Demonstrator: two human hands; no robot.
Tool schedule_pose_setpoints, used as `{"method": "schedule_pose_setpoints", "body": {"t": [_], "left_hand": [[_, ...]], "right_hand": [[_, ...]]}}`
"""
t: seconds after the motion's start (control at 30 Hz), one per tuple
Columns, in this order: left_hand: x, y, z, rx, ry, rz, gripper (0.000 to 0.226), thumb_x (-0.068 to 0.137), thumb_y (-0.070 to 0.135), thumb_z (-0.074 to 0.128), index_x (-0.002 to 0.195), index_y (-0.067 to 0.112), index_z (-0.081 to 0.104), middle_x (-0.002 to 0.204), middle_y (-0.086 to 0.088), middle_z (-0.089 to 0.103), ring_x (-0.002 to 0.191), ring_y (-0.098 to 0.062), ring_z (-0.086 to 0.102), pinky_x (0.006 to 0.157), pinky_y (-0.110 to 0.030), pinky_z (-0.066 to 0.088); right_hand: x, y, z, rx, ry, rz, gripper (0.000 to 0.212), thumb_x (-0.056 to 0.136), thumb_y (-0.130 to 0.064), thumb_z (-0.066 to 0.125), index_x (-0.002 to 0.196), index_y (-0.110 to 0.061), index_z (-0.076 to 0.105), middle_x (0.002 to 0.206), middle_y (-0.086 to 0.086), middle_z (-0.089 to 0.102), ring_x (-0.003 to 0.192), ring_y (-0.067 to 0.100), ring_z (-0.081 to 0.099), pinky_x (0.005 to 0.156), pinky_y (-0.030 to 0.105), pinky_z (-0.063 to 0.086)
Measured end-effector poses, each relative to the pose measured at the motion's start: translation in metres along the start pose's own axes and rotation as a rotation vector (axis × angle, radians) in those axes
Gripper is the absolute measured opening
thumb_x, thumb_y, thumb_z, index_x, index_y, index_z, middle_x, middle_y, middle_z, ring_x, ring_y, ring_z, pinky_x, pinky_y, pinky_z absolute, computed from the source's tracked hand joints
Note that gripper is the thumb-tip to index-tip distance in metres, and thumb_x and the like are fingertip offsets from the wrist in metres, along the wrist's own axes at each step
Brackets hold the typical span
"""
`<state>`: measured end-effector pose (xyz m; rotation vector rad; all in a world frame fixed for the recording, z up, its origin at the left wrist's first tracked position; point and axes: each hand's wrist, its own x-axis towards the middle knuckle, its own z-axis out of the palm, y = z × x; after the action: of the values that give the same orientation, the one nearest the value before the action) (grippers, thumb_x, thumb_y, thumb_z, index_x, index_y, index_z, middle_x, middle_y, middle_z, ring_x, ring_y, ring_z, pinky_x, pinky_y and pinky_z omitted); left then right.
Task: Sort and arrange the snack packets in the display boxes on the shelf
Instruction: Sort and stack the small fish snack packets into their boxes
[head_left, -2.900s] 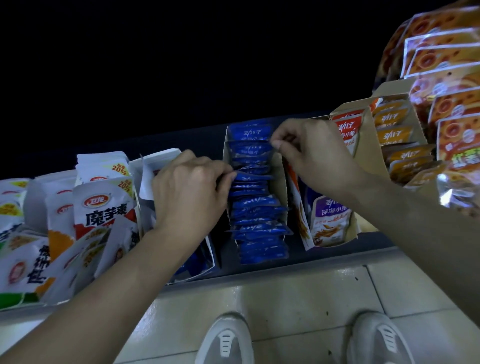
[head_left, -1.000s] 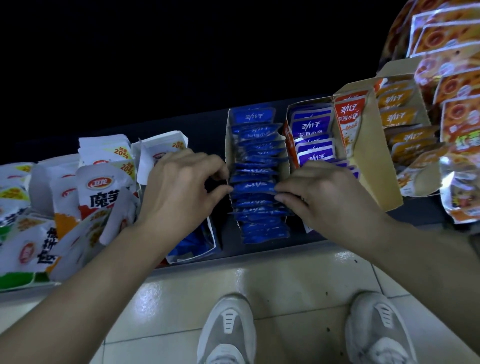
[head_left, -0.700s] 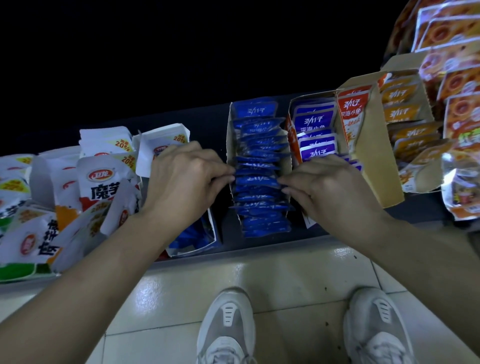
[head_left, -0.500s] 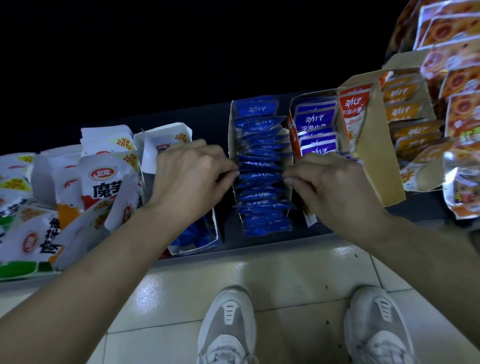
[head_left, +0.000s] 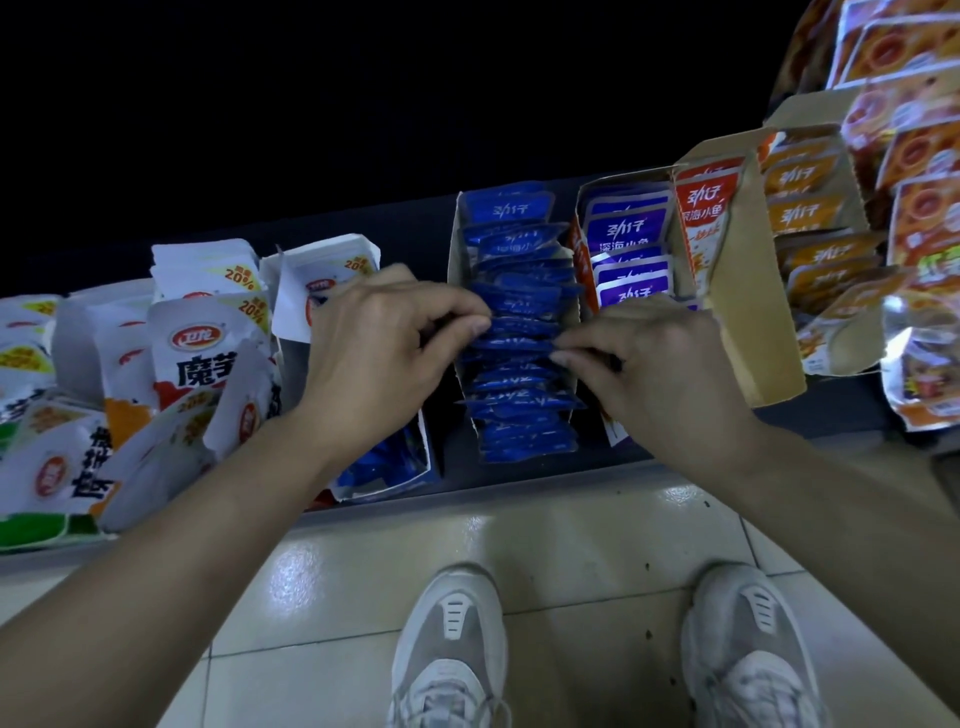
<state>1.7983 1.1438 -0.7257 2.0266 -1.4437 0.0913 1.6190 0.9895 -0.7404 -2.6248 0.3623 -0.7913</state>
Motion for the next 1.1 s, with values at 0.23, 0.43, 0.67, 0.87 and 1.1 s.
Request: {"method": "schedule_pose_setpoints", "body": {"t": [0.23,0.43,0.67,0.87,1.1], "left_hand": [[-0.018,0.005,-0.012,-0.087,-0.023,-0.002,0.016,0.092,0.035,0.070,0.102,0.025,0.077,0.090,0.015,0.071,0.087,-0.014,0.064,0.083,-0.050,0.050],[-0.022,0.004,-0.009,0.054,-0.075,0.047,0.017,0.092,0.039,0.071,0.099,0.026,0.079,0.097,0.010,0.075,0.089,-0.018,0.068,0.081,-0.053,0.049],[-0.010,0.010,0.001,0.104,-0.043,-0.091,0.019,0.093,0.043,0.065,0.092,0.028,0.078,0.079,0.015,0.066,0.075,-0.011,0.063,0.070,-0.039,0.051],[-0.008,0.015,0.005,0.111,0.011,-0.168,0.019,0.095,0.042,0.065,0.094,0.026,0.075,0.072,0.022,0.053,0.069,-0.001,0.052,0.061,-0.032,0.048],[-0.008,0.017,0.003,0.087,0.015,-0.241,0.024,0.095,0.048,0.062,0.094,0.027,0.073,0.081,0.023,0.062,0.071,0.002,0.056,0.067,-0.035,0.053]], "right_hand": [[-0.021,0.002,-0.015,-0.039,0.019,-0.072,0.020,0.085,-0.026,0.076,0.099,-0.011,0.075,0.094,0.001,0.071,0.092,0.022,0.060,0.085,0.036,0.041],[-0.027,0.003,-0.005,-0.129,-0.015,-0.158,0.013,0.093,-0.023,0.069,0.097,-0.016,0.078,0.093,-0.006,0.073,0.089,0.024,0.060,0.084,0.042,0.035],[-0.020,-0.001,0.002,-0.167,-0.008,-0.144,0.011,0.089,-0.018,0.071,0.093,-0.011,0.078,0.082,0.001,0.074,0.078,0.026,0.062,0.084,0.036,0.031],[-0.024,-0.009,0.005,-0.152,-0.059,-0.038,0.018,0.090,-0.021,0.067,0.101,-0.012,0.076,0.086,0.005,0.076,0.074,0.026,0.065,0.080,0.036,0.031],[-0.018,-0.014,-0.005,-0.043,-0.095,0.076,0.025,0.085,-0.024,0.075,0.106,-0.012,0.071,0.081,0.003,0.072,0.072,0.022,0.064,0.086,0.038,0.044]]}}
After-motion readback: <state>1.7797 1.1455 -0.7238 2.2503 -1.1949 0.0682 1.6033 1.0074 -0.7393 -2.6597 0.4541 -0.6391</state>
